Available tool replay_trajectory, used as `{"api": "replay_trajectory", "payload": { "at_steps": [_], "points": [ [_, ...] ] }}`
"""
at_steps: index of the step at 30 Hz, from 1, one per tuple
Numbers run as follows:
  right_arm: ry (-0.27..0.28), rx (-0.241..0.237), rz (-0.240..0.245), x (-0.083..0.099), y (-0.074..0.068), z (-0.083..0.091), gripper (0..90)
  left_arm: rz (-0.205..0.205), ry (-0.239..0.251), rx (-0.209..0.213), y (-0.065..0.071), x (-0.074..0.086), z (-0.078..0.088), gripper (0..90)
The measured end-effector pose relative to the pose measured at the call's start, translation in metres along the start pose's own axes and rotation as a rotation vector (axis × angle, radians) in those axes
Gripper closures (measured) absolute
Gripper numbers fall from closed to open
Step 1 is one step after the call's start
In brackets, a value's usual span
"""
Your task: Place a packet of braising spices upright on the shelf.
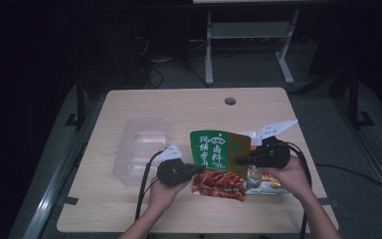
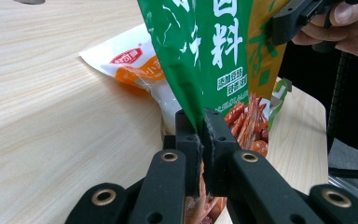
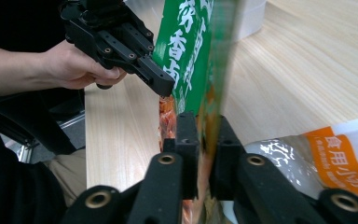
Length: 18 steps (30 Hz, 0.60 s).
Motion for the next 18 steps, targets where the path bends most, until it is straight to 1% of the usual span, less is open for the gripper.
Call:
{"api": "replay_trajectory", "payload": {
  "at_steps": [1, 2, 3, 5, 7, 11, 12, 13, 15, 16, 18],
  "points": [
    [-0.004, -0.003, -0.005, -0.001, 0.000, -0.002, 82.6, 0.000, 0.003, 0.001, 0.000, 0.000, 0.000, 86.3],
    [-0.006, -0.004, -0.009, -0.002, 0.000, -0.003, 82.6, -0.009, -0.001, 0.000, 0.000, 0.000, 0.001, 86.2],
    [-0.006, -0.004, -0.009, -0.003, 0.000, -0.004, 82.7, -0.007, -0.001, -0.002, 0.000, 0.000, 0.001, 86.2],
    [0.005, -0.015, -0.013, -0.005, 0.000, -0.006, 84.4, -0.006, 0.002, -0.006, 0.000, 0.001, 0.002, 86.1],
    [0.012, -0.011, -0.020, -0.006, -0.001, -0.007, 88.0, 0.001, 0.008, -0.006, 0.000, 0.002, 0.003, 85.7],
    [0.023, 0.002, -0.018, -0.007, -0.006, -0.008, 89.4, -0.009, 0.015, -0.007, 0.000, 0.002, 0.007, 83.1],
    [0.028, -0.004, -0.024, -0.007, -0.008, -0.007, 89.5, -0.004, 0.018, -0.005, 0.001, 0.002, 0.009, 82.4],
    [0.040, -0.014, -0.027, -0.008, -0.011, -0.007, 89.5, -0.001, 0.020, -0.004, 0.002, 0.002, 0.011, 80.9],
    [0.051, -0.018, -0.026, -0.009, -0.014, -0.006, 89.7, -0.006, 0.019, -0.008, 0.003, 0.002, 0.015, 77.2],
    [0.054, -0.018, -0.020, -0.011, -0.017, -0.006, 89.7, -0.003, 0.023, -0.012, 0.004, 0.002, 0.016, 75.5],
    [0.056, -0.018, 0.000, -0.014, -0.024, -0.006, 89.7, -0.018, 0.015, -0.021, 0.005, 0.004, 0.020, 70.9]
  ]
}}
Point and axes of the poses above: each handheld gripper's, and its own axes: z roughly backward along the jaws, x roughly out of its underside, y roughly to its right, the point moved 8 cm from there along -z, roughly forward along the jaws, and after that the axes turned 14 degrees about -x, right-handed, at the moved point
